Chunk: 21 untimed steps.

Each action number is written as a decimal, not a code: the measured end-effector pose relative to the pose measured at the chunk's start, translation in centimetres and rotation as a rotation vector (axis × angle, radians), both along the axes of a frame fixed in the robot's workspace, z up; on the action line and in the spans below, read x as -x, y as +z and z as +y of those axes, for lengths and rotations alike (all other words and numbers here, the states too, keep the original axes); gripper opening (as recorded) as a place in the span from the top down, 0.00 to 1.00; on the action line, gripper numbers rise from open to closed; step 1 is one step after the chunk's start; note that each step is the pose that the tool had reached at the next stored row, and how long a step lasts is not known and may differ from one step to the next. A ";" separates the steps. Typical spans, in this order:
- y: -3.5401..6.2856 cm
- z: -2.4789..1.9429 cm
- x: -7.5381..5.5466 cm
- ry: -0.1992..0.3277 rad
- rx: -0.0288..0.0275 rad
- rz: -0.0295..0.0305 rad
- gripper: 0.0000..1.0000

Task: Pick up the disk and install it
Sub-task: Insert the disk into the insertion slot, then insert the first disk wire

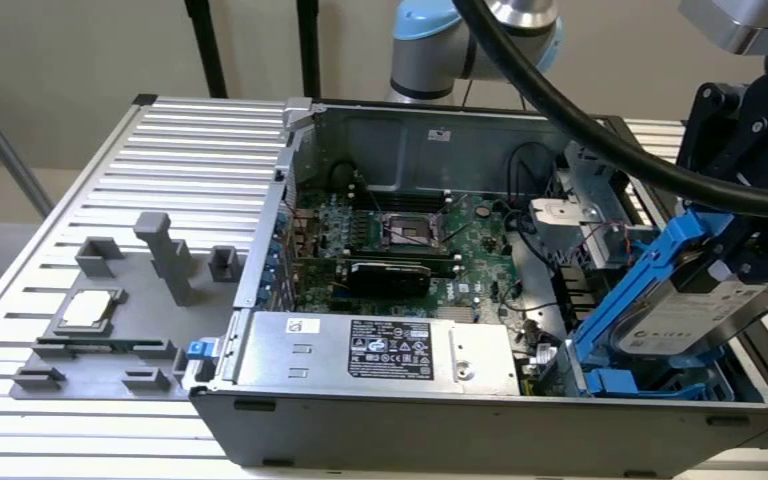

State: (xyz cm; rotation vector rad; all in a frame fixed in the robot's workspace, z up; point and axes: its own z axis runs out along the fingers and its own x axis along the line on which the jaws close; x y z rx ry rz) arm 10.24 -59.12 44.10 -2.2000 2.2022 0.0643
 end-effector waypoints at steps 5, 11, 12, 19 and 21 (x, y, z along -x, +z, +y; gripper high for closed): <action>-0.10 0.01 -0.1 0.000 0.0002 -0.0038 1.00; -0.76 0.04 -0.1 0.001 0.0011 -0.0081 1.00; -0.87 0.07 -0.1 0.001 0.0011 -0.0082 1.00; -1.48 0.71 -0.1 0.002 0.0016 -0.0094 1.00; -1.69 0.87 -0.1 0.003 0.0015 -0.0099 1.00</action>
